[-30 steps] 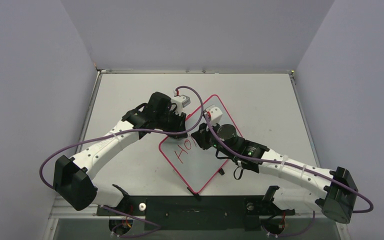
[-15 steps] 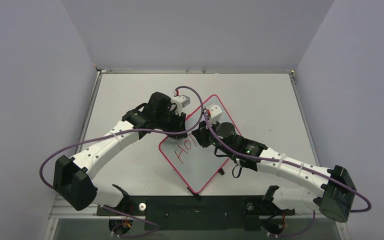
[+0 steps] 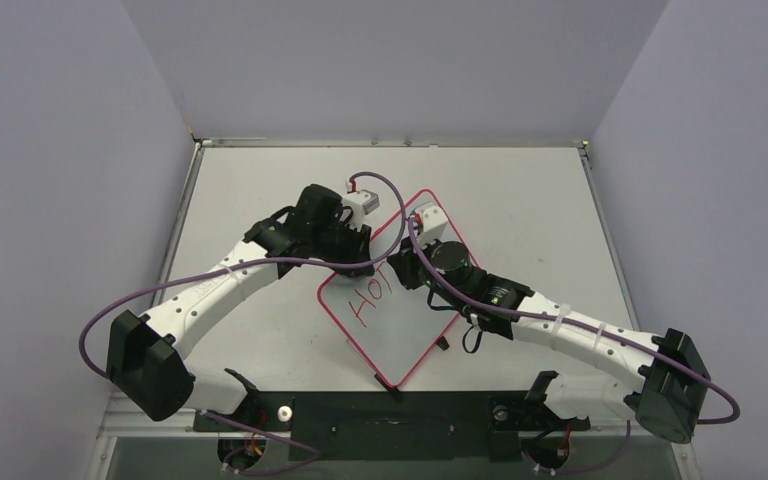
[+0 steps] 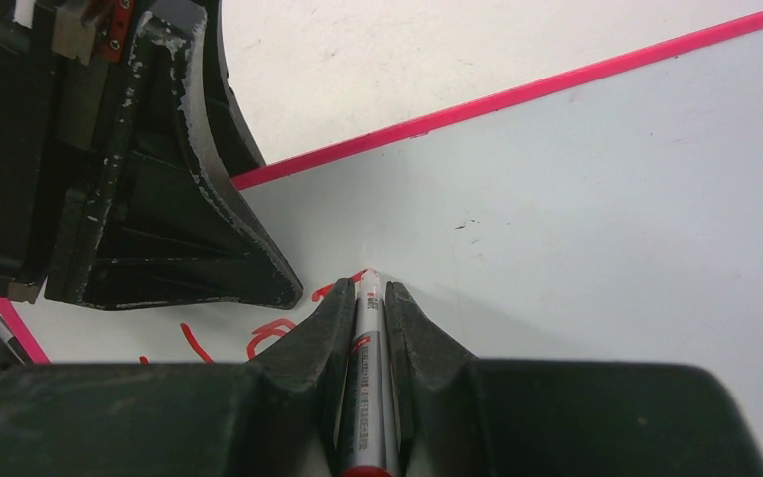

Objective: Write a sentence on the whiteboard

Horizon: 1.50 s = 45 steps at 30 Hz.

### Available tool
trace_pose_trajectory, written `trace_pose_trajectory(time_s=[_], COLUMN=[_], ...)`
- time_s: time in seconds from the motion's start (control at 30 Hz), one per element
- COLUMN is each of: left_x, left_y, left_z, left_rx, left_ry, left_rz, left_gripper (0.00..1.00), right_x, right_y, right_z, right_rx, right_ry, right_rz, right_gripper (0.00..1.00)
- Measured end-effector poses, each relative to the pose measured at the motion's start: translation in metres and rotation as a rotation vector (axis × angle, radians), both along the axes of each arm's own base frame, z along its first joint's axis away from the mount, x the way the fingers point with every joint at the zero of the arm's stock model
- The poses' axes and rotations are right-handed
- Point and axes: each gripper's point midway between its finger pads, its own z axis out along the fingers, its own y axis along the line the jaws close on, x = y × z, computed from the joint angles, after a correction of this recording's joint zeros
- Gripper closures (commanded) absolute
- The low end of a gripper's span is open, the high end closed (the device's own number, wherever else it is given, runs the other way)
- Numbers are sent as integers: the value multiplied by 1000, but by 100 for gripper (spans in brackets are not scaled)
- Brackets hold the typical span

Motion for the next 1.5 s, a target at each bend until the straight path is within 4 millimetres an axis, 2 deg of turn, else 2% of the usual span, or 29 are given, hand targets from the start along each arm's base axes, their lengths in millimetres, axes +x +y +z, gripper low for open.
trace_pose_trajectory(time_s=[0.67, 1.0, 1.33, 1.5], left_x=[0, 0, 0, 0], left_y=[0, 0, 0, -1], left_z=[0, 0, 0, 1], left_rx=[1, 1, 0, -1], left_ry=[-1, -1, -4, -5], left_rz=[2, 2, 0, -2], left_gripper=[100, 100, 100, 100], right_x=[-8, -19, -34, -40], right_y=[-15, -12, 1, -4], right_z=[-17, -21, -15, 5], right_rx=[-2, 17, 44, 94], right_ry=[43, 54, 52, 20], right_rz=[-29, 0, 74, 87], right_gripper=[100, 100, 100, 100])
